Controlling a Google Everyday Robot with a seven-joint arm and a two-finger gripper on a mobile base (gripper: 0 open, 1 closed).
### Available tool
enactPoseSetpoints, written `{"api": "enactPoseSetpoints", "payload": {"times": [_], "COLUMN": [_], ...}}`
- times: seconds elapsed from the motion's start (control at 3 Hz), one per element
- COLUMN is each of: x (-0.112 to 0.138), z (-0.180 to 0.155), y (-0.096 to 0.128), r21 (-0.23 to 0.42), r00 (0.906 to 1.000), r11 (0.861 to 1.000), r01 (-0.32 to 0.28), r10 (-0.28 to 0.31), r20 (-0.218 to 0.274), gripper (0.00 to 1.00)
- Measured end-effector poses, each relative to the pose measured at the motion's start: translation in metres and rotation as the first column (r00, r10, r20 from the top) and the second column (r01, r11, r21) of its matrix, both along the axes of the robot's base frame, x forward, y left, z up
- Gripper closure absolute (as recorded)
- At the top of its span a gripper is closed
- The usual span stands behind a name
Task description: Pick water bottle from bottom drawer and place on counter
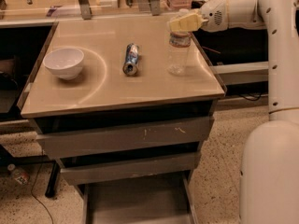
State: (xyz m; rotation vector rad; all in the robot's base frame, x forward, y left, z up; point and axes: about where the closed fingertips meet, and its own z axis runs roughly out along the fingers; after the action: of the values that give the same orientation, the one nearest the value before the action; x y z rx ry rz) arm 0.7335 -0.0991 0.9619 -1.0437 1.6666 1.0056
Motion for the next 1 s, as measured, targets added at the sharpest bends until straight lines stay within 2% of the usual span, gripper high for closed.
{"api": "enactPoseSetpoints", "payload": {"times": [0.67, 1.0], "x": [-0.0001, -0.0002], "z": [-0.0149, -0.0147], "y": [0.0044, 0.0044], "r21": [-0.043, -0.043], "r00": [0.9999, 0.9999], "r11": [0.999, 0.999], "r01": [-0.008, -0.008], "r10": [0.008, 0.008], "r20": [-0.007, -0.007], "gripper": [1.00, 0.82]}}
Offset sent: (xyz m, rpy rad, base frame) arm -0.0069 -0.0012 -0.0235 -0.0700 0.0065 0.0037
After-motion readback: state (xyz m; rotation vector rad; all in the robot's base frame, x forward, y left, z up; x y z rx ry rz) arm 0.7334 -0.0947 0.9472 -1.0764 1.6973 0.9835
